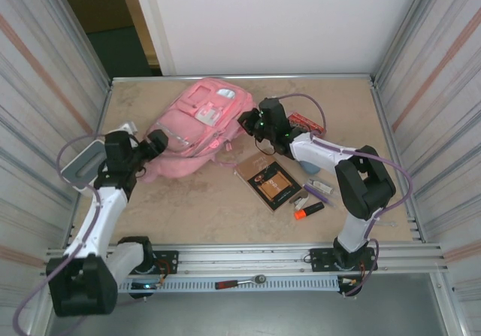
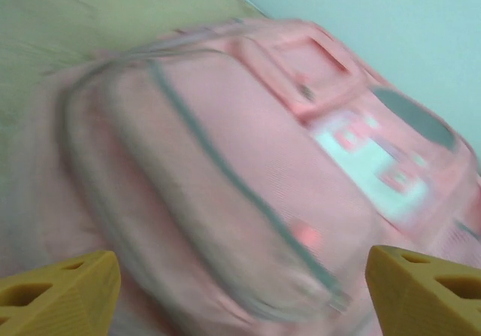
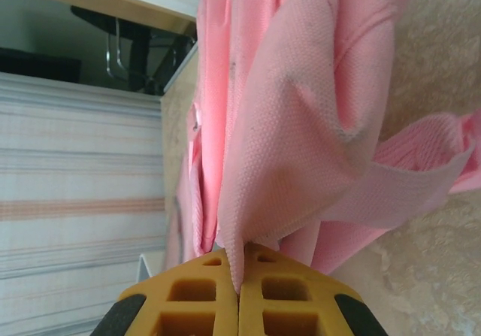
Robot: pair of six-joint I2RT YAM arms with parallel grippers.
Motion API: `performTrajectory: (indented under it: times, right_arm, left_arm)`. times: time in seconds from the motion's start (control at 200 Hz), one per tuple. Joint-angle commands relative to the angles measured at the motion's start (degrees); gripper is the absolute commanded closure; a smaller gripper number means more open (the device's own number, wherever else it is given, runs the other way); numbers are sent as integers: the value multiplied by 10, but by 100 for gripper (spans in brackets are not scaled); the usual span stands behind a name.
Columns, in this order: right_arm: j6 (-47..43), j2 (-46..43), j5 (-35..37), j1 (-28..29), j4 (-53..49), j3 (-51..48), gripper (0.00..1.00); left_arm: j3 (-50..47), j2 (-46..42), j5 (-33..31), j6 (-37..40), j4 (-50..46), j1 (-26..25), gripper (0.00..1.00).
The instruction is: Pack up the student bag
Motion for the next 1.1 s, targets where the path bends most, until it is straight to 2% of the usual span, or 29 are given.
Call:
performTrajectory:
  times: [0.0, 0.105, 0.215, 0.281, 0.401, 0.491, 0.571, 0.832, 0.967, 1.097]
  right_arm:
    - [5, -37, 32, 1, 63, 5, 100]
    - [-31, -37, 22, -12, 25, 16, 100]
    - [-31, -44, 20, -29, 17, 1, 100]
    - [-33, -50, 20, -38, 10, -3, 100]
    - [-50, -56, 12, -62, -19, 6, 100]
    - [-62, -52, 0, -78, -41, 18, 100]
    - [-62, -46, -18, -91, -42, 19, 100]
    - [-64, -50, -91, -104, -62, 37, 100]
    - [-60, -68, -112, -103, -71, 19, 100]
    - [-58, -87, -116, -86, -80, -8, 100]
  left_arm:
    - [-21, -34, -27, 14, -68, -44, 11]
    - [-36, -40, -61, 8, -93, -53, 9]
    - [-48, -40, -21, -10, -93, -69, 10]
    - [-65, -43, -12, -29, -78, -116, 11]
    - [-80, -47, -53, -57, -91, -219, 12]
    - [-101, -55, -58, -81, -75, -263, 12]
    - [-121, -44, -49, -90, -20, -287, 11]
    - [-53, 157, 0, -36, 96, -277, 14]
    - [-23, 240, 38, -22, 149, -224, 17]
    - [6, 270, 51, -2, 153, -181, 17]
